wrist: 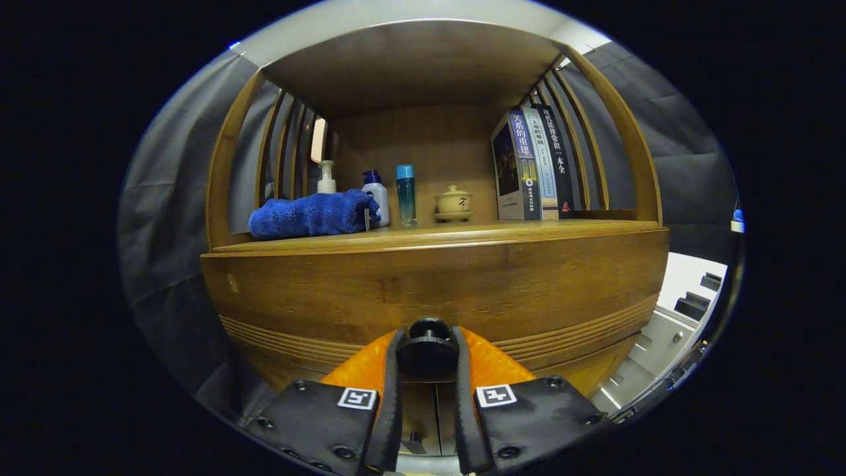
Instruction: Pull open the drawer, take out the items inside it, and place them on the countertop above the cabinet.
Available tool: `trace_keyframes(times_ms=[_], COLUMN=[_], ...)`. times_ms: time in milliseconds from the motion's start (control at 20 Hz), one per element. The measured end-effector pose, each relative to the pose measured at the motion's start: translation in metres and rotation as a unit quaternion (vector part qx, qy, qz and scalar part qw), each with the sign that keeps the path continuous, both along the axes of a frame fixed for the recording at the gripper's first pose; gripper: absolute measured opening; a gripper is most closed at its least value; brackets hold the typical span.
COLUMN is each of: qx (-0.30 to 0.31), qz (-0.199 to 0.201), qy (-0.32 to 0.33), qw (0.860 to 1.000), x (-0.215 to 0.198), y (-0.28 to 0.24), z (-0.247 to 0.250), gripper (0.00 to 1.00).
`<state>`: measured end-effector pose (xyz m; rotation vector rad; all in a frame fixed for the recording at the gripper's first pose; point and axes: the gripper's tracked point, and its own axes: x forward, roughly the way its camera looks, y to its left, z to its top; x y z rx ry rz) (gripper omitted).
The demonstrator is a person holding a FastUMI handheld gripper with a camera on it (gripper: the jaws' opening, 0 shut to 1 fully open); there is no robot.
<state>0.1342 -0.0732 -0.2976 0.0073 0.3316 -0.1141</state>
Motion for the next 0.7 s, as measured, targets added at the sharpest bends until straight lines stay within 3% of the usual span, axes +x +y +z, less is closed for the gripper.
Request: trace_keyframes(times_ms=[350,550,700], qx=[0.036,0.003,0.017], qz=[-0.017,-0.001,-0.006], qy=[0.018,0.016,0.017], qw=[0.999,1.0,1.0], x=[-0.05,-0.081,-0.109], y=[0.009,0.014,0.02], z=[0.011,0.019,0.026], gripper=[0.41,0.41,0.41])
